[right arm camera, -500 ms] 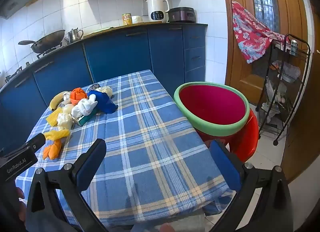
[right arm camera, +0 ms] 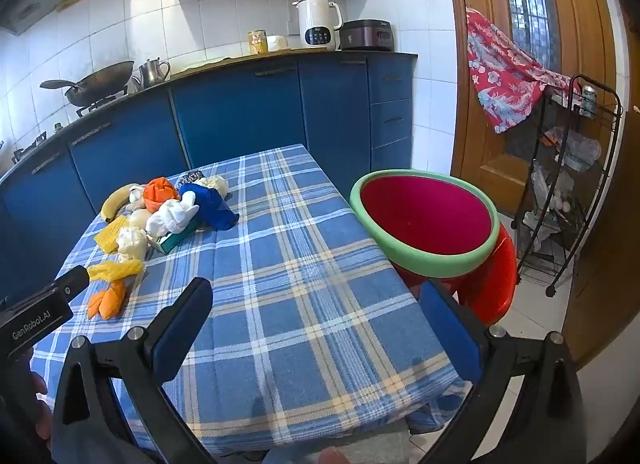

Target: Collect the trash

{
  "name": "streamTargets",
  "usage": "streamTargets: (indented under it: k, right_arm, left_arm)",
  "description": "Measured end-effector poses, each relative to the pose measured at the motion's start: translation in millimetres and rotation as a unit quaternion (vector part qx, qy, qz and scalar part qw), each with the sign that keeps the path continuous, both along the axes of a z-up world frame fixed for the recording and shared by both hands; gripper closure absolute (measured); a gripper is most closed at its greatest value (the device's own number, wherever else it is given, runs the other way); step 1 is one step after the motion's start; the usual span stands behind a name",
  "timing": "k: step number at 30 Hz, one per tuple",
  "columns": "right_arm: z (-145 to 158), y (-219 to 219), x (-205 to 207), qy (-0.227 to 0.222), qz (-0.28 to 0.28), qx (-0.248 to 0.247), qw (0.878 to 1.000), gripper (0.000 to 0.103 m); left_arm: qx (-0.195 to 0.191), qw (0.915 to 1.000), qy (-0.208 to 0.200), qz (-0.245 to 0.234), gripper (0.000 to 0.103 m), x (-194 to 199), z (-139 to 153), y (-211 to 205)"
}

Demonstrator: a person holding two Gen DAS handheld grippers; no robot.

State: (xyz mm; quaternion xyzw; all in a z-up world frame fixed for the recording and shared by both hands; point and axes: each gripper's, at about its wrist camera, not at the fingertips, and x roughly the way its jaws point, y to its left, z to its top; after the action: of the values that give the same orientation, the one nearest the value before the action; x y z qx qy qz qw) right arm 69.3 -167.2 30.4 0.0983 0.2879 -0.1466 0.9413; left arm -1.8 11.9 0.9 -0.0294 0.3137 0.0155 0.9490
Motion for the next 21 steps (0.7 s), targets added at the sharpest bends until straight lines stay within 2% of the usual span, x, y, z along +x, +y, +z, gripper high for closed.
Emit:
streamTargets:
  k: [21]
  right_arm:
    - [-2.3,1.2,-5.9,0.0,0.004,-0.008,1.0,0.001]
  left_arm:
    - [0.0,0.9999,-0.006,0.01,0.0,-0.9,-0.3,4.6]
